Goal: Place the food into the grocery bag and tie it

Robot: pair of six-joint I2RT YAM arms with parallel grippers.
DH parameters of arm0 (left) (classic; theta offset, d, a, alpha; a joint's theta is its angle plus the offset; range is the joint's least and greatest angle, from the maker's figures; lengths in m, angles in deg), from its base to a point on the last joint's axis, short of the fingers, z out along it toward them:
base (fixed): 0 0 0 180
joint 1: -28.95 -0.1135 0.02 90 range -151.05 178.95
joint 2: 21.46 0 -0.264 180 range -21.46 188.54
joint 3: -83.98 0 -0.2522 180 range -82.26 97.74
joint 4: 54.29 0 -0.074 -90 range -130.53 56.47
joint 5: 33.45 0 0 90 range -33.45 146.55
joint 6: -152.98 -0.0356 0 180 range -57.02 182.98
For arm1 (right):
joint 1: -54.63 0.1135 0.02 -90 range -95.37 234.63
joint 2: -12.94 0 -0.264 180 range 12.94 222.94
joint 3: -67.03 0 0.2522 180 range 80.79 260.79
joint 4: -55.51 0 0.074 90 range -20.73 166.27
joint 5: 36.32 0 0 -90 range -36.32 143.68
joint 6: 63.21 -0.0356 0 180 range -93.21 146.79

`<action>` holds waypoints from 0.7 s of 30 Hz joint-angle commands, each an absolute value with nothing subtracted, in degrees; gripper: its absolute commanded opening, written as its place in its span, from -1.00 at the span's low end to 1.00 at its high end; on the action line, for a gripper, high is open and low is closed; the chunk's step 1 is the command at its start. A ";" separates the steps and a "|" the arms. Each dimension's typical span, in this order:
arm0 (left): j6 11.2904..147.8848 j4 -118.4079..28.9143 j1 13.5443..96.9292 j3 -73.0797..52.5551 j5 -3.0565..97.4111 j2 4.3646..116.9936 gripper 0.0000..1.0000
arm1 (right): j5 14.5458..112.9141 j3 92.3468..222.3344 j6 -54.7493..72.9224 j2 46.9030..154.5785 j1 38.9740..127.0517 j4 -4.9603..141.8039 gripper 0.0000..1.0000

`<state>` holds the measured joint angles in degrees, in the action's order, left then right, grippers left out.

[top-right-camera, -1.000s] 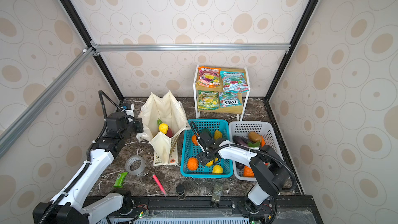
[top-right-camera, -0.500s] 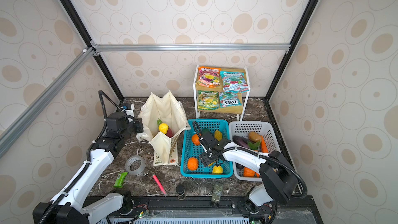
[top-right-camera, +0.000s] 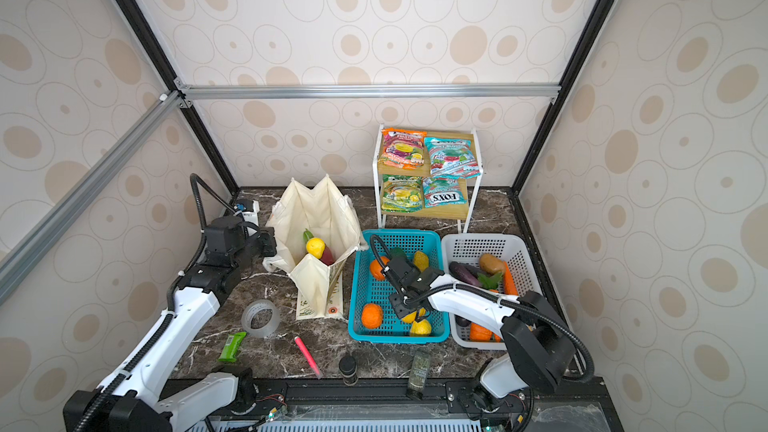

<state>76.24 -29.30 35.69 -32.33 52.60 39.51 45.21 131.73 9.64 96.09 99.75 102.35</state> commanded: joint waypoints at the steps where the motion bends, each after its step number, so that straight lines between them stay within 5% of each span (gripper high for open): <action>1: 76.25 -31.38 35.38 -31.29 52.59 38.97 -1.00 | 45.21 134.67 7.88 91.28 100.16 106.24 0.12; 15: 76.26 -31.24 35.40 -31.11 52.17 38.90 -1.00 | 45.51 137.39 4.40 88.34 100.32 118.36 0.26; 21: 76.17 -31.30 35.37 -31.13 52.56 38.65 -1.00 | 55.86 132.28 2.72 86.75 100.33 114.12 0.20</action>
